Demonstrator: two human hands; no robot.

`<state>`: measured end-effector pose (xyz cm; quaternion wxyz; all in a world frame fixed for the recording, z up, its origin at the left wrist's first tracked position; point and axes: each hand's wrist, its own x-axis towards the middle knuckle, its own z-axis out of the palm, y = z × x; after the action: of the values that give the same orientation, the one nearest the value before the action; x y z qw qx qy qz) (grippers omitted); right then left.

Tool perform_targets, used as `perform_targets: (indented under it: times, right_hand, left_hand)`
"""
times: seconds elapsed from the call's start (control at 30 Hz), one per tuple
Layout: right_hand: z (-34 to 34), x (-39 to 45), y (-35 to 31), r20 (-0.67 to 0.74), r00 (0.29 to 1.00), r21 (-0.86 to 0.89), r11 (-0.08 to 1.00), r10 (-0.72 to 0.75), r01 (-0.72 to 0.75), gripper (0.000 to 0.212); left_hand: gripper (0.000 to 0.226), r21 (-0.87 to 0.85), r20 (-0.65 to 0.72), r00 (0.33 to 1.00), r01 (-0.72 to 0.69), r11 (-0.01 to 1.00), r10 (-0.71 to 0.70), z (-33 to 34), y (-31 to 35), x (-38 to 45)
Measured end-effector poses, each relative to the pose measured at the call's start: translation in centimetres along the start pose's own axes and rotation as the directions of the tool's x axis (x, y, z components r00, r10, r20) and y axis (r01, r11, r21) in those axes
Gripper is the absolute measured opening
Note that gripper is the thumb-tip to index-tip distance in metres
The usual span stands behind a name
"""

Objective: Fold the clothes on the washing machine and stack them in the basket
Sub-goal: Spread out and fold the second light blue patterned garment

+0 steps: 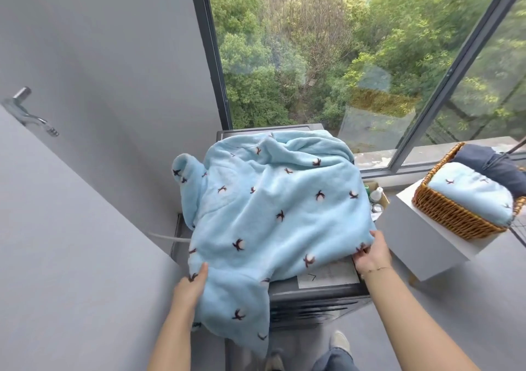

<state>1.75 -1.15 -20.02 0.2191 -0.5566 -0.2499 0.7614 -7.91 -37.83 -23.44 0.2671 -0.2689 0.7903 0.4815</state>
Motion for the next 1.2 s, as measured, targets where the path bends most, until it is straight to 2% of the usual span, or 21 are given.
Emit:
perform_targets:
  times: [0.03, 0.1, 0.17, 0.2, 0.27, 0.3, 0.33, 0.4, 0.47, 0.5, 0.57, 0.63, 0.7, 0.77, 0.83, 0.9, 1.03, 1.07, 1.13, 1.2]
  right_hand:
    - [0.4, 0.0, -0.9, 0.073, 0.997, -0.05, 0.999, 0.02, -0.016, 0.042]
    - [2.4, -0.9, -2.9, 0.231, 0.972, -0.094, 0.995, 0.04, -0.018, 0.024]
    - [5.0, -3.0, -5.5, 0.321, 0.945, -0.034, 0.996, -0.065, 0.08, 0.017]
    - [6.0, -4.2, -6.7, 0.339, 0.931, 0.041, 0.99, -0.139, 0.133, 0.017]
    - [6.6, -4.7, -7.4, 0.386, 0.898, 0.183, 0.972, -0.209, 0.147, 0.021]
    - [5.9, -3.9, -6.8, 0.382, 0.902, 0.208, 0.97, -0.202, 0.129, 0.025]
    - [4.6, -2.6, -5.5, 0.308, 0.936, 0.194, 0.974, -0.172, 0.116, 0.029]
    - [1.3, 0.0, -2.9, 0.047, 0.997, 0.114, 0.992, -0.054, 0.048, 0.032]
    - [-1.2, 2.1, -1.6, -0.091, 0.996, 0.097, 0.995, -0.012, 0.021, 0.025]
    - [-1.6, 2.9, -1.3, -0.117, 0.993, 0.099, 0.995, -0.005, 0.017, 0.025]
    - [-1.1, 2.7, -1.5, -0.103, 0.995, 0.101, 0.995, 0.013, -0.002, 0.045]
    - [-0.7, 2.0, -1.9, -0.085, 0.996, 0.085, 0.995, -0.036, 0.044, 0.045]
    - [-0.3, 0.9, -1.3, -0.099, 0.989, 0.027, 0.993, -0.109, 0.112, 0.032]
    - [-0.2, 0.2, -0.3, -0.096, 0.987, 0.003, 0.992, -0.127, 0.128, 0.029]
    - [0.4, -0.8, 0.6, 0.028, 0.998, -0.002, 0.999, -0.055, 0.055, 0.025]
    - [1.2, -0.9, 1.3, 0.165, 0.985, -0.05, 0.998, 0.053, -0.045, 0.034]
    - [1.9, -0.8, 1.1, 0.18, 0.983, -0.12, 0.993, 0.035, -0.014, 0.07]
    - [2.2, -0.7, 0.3, 0.168, 0.986, -0.11, 0.994, 0.007, 0.012, 0.068]
    - [2.7, -0.4, -1.9, 0.159, 0.984, -0.054, 0.994, -0.082, 0.091, 0.041]
    - [2.5, 0.9, -3.9, 0.119, 0.989, 0.019, 0.996, -0.087, 0.085, 0.031]
  left_hand:
    - [0.053, -0.055, 0.015, 0.999, -0.05, 0.997, 0.051, 0.3, 0.5, -1.1]
    - [0.035, -0.088, -0.063, 0.982, -0.184, 0.979, 0.179, 0.5, 1.2, -1.7]
    - [0.025, -0.058, -0.2, 0.952, -0.249, 0.967, 0.233, 0.4, 3.0, -3.0]
    - [0.024, -0.07, -0.266, 0.934, -0.265, 0.962, 0.238, 0.3, 3.7, -3.5]
    - [0.027, -0.14, -0.357, 0.905, -0.297, 0.945, 0.231, 0.3, 4.6, -4.1]
    - [0.029, -0.184, -0.387, 0.902, -0.281, 0.942, 0.193, 0.2, 4.6, -4.0]
    - [0.031, -0.221, -0.385, 0.913, -0.231, 0.947, 0.133, 0.2, 4.4, -3.9]
    - [0.027, -0.281, -0.304, 0.953, -0.1, 0.955, 0.01, 0.2, 3.4, -3.2]
    - [0.015, -0.337, -0.133, 0.988, 0.027, 0.941, -0.076, 0.1, 2.5, -3.0]
    - [0.02, -0.36, -0.058, 0.99, 0.101, 0.928, -0.131, 0.1, 2.0, -2.7]
    - [0.051, -0.36, 0.054, 0.975, 0.221, 0.906, -0.216, -0.3, 0.4, -1.8]
    - [0.065, -0.351, 0.089, 0.959, 0.284, 0.892, -0.27, -0.5, -0.1, -1.9]
    - [0.061, -0.339, 0.055, 0.965, 0.261, 0.904, -0.258, -0.7, 1.2, -3.6]
    - [0.054, -0.327, 0.061, 0.975, 0.223, 0.918, -0.215, -0.4, 2.4, -4.2]
    - [0.051, -0.334, 0.127, 0.976, 0.21, 0.919, -0.177, -0.4, 3.7, -4.5]
    - [0.051, -0.356, 0.182, 0.973, 0.201, 0.913, -0.143, -0.5, 4.9, -4.5]
    - [0.039, -0.434, 0.235, 0.97, 0.164, 0.886, -0.064, -0.8, 6.0, -5.1]
    - [0.037, -0.461, 0.24, 0.97, 0.158, 0.873, -0.049, -1.1, 6.1, -5.3]
    - [0.031, -0.548, 0.218, 0.976, 0.127, 0.827, -0.006, -2.0, 6.3, -5.4]
    - [0.027, -0.653, 0.179, 0.982, 0.079, 0.753, 0.052, -3.0, 6.3, -5.2]
